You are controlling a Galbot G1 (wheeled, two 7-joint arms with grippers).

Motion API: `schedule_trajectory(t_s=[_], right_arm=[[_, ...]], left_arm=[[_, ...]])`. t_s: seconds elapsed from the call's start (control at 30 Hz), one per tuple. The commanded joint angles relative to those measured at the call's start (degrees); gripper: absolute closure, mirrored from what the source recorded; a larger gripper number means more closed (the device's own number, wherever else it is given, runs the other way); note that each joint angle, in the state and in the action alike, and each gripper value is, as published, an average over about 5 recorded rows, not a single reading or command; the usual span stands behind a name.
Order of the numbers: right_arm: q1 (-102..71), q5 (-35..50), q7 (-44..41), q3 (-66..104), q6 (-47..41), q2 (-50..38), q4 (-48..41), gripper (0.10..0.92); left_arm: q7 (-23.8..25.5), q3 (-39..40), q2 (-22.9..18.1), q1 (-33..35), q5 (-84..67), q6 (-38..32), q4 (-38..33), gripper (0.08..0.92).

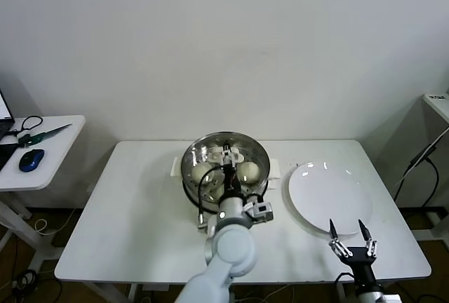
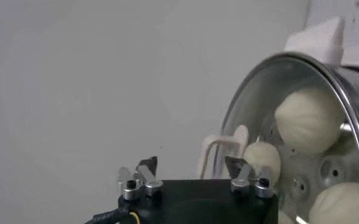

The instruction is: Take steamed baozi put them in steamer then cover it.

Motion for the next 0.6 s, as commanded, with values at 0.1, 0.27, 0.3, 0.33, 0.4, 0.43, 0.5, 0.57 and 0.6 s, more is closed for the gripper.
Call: schedule_trajectory(t_s=[0.1, 0.27, 0.3, 0.33, 0.4, 0.43, 0.5, 0.57, 0.6], right_arm=[[0.53, -0.68, 3.13, -3.06, -1.32, -1.62, -0.70, 0.203], [0.96, -0.42, 3.20, -3.43, -0.94, -1.80, -1.48, 0.203], [1.07, -0.32, 3.17, -3.45, -0.80, -1.80, -1.65, 0.203], [1.20, -0.25, 3.08, -3.50, -0.62, -1.81, -1.89, 0.203], [1.60, -0.22, 2.67, -3.78, -0.07, -1.88, -2.65, 0.203], [1.82, -0.26, 2.41, -4.02, 0.26, -1.94, -3.11, 0.203], [2.31, -0.33, 1.86, -4.69, 0.82, -2.09, -4.04, 0.203], [2.62, -0.47, 1.56, -5.32, 1.04, -2.12, -4.62, 0.203], [2.73, -0.51, 1.47, -5.57, 1.08, -2.10, -4.77, 0.203]], left_arm=[[-7.78, -4.26, 10.18, 5.81, -20.85, -3.41, -13.99, 0.205], [-15.02, -10.83, 12.28, 11.35, -40.79, -11.50, -17.86, 0.178], [-16.75, -13.17, 12.47, 12.59, -45.85, -13.60, -18.36, 0.178], [-18.29, -15.88, 12.78, 13.82, -50.79, -15.67, -18.79, 0.178], [-20.71, -22.30, 13.57, 16.54, -61.94, -18.93, -19.38, 0.177], [-21.27, -26.21, 13.97, 18.06, -67.40, -20.83, -19.51, 0.177], [-21.27, -33.61, 14.84, 21.11, -77.73, -25.49, -19.32, 0.177], [-20.67, -40.29, 16.04, 24.24, -87.42, -30.36, -18.77, 0.177], [-20.49, -43.08, 16.97, 25.82, -91.73, -32.42, -18.43, 0.177]])
